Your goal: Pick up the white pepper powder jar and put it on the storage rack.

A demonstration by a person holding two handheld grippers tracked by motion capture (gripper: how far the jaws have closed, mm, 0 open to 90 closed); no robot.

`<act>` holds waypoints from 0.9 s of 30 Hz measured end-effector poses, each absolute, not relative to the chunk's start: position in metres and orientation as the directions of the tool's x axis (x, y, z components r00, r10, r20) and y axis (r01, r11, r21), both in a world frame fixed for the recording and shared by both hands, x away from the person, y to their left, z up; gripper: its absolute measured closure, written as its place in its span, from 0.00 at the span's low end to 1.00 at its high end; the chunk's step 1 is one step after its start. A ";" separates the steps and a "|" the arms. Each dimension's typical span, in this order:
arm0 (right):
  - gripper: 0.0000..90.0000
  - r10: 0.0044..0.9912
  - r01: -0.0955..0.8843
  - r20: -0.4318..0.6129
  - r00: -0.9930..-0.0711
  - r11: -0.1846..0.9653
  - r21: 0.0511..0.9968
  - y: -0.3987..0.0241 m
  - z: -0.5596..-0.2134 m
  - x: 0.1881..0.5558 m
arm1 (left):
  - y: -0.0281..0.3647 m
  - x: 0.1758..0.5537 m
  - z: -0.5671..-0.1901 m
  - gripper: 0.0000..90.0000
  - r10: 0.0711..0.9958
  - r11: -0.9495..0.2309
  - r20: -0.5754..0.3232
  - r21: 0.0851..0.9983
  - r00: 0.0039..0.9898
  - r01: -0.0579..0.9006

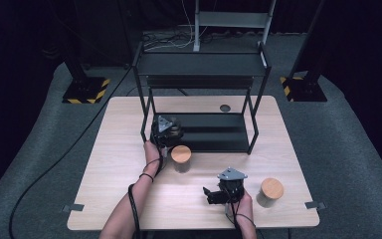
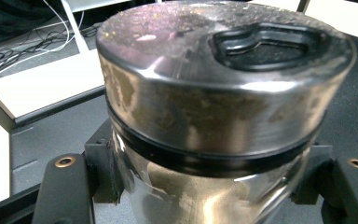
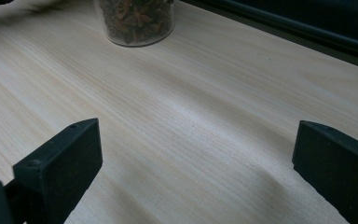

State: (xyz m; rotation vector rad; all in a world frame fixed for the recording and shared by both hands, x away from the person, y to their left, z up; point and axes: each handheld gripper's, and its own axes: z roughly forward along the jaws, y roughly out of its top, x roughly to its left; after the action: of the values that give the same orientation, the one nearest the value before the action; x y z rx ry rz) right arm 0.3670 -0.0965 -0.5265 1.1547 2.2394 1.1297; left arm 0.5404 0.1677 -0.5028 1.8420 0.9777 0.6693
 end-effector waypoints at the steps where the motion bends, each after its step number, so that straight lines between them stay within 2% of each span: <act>1: 0.01 0.806 0.502 0.028 -0.592 0.340 0.795 -0.097 -0.526 0.367 | 0.168 0.540 -0.503 0.33 0.842 -0.264 0.042 0.901 0.538 0.343; 27: 0.01 0.807 0.497 0.020 -0.591 0.344 0.797 -0.096 -0.526 0.366 | 0.169 0.538 -0.509 0.33 0.848 -0.230 0.025 0.917 0.529 0.325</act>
State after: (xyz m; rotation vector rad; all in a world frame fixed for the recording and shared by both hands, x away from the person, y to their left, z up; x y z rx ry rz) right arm 0.3664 -0.0960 -0.5264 1.1475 2.2353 1.1247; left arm 0.5378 0.1687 -0.5095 1.7949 0.9770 0.6738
